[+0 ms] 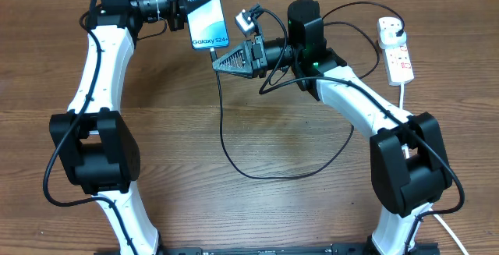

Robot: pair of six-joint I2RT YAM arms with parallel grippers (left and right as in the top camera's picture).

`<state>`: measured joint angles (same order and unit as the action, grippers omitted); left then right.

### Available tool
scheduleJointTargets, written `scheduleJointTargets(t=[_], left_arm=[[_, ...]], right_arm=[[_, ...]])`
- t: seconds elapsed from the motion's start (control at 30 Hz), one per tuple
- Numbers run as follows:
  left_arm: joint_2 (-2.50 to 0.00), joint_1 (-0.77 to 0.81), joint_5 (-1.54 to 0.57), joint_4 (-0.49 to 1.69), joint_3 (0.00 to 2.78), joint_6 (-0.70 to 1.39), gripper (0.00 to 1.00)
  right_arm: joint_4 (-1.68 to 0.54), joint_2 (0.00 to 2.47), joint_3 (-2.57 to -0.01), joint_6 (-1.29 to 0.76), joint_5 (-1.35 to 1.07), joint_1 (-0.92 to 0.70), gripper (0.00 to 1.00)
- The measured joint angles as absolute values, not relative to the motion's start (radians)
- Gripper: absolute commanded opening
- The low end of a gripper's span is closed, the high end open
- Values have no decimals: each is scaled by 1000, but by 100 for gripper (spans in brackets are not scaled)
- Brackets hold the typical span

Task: Plug charger to phone and switch on socket
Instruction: 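Hold the plug at the phone port while the left gripper holds the phone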

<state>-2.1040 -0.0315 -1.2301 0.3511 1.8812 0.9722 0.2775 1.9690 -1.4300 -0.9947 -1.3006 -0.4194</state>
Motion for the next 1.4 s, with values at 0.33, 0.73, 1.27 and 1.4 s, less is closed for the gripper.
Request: scheduleJointTargets(t=[0.33,0.73,1.27,1.4], left_arm=[[-2104,-26,-1236,351,1881,965,4],[-2104,-26,-1195,324,1881,962,4],[-2104,-33,-1151,315,1882,962,4],[-2104,-33,-1150,315,1881,965,5]], right_arm=[[277,1969,-1430,-1006,-1304,-418,4],[277,1969,-1430,-1143,-1253,-417,4],[307,1969,-1430,-1247,-1195,-418,4],[307,1969,-1430,-1250,-1190,-418,4]])
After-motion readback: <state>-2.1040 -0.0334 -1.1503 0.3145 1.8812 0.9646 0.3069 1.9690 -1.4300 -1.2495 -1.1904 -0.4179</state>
